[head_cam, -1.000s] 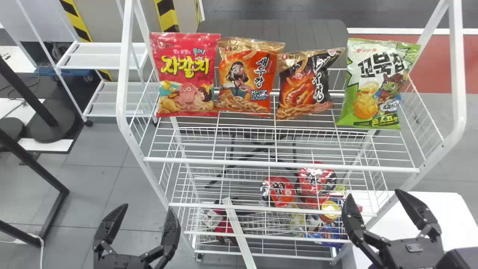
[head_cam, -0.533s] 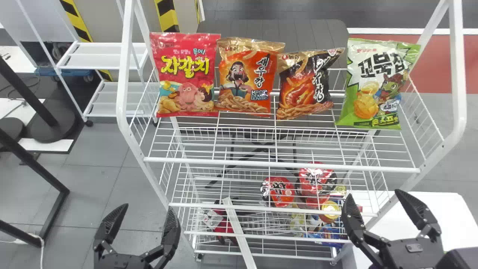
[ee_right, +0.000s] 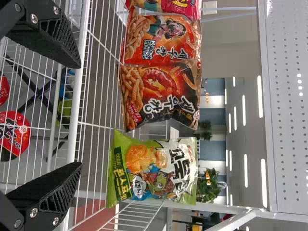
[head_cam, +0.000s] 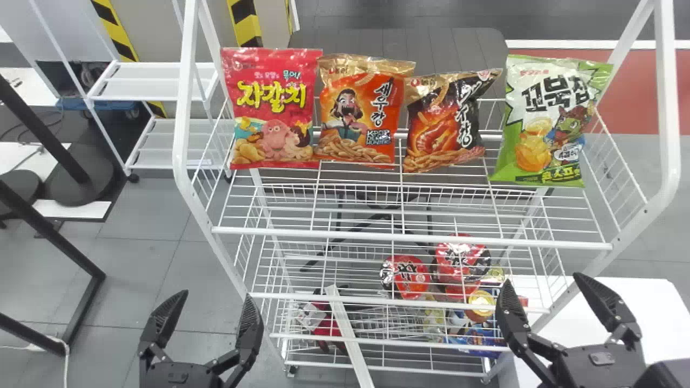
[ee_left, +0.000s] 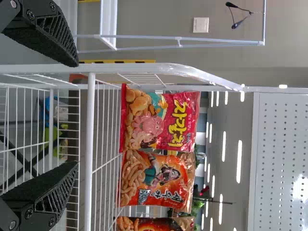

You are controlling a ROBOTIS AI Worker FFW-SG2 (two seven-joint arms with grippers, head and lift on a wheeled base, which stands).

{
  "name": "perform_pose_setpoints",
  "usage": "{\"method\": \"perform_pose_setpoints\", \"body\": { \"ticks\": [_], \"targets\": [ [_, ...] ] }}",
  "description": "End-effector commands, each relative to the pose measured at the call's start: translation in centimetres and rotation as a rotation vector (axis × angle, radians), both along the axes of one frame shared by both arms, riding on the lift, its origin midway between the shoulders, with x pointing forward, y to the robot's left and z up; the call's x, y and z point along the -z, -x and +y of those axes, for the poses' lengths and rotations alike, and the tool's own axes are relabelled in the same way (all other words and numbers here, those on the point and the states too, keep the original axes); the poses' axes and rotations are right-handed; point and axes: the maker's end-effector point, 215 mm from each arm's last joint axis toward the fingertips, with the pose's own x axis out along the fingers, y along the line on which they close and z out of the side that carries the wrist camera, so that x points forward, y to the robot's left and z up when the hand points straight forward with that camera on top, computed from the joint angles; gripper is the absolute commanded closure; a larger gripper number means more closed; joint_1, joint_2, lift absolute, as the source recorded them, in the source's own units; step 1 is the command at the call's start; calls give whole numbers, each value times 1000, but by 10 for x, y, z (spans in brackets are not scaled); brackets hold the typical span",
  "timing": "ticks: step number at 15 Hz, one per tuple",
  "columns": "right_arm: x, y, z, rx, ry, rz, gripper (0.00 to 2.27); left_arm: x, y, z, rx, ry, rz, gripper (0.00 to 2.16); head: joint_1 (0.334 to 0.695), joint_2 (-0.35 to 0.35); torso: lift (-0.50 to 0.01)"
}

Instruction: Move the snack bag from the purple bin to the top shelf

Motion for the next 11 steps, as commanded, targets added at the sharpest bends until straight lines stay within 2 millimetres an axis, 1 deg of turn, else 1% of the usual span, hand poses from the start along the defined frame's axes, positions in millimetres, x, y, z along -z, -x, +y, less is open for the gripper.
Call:
{"method": "perform_pose_setpoints", "body": {
  "ticks": [1, 11],
  "targets": [
    [-1, 0, 1, 1, -3, -1, 100, 0, 0, 0, 0, 0, 1, 83, 695, 59, 0],
    [-1, 1, 2, 1, -5, -3, 100, 2, 0, -2, 3, 3, 5, 83, 695, 59, 0]
  ]
}}
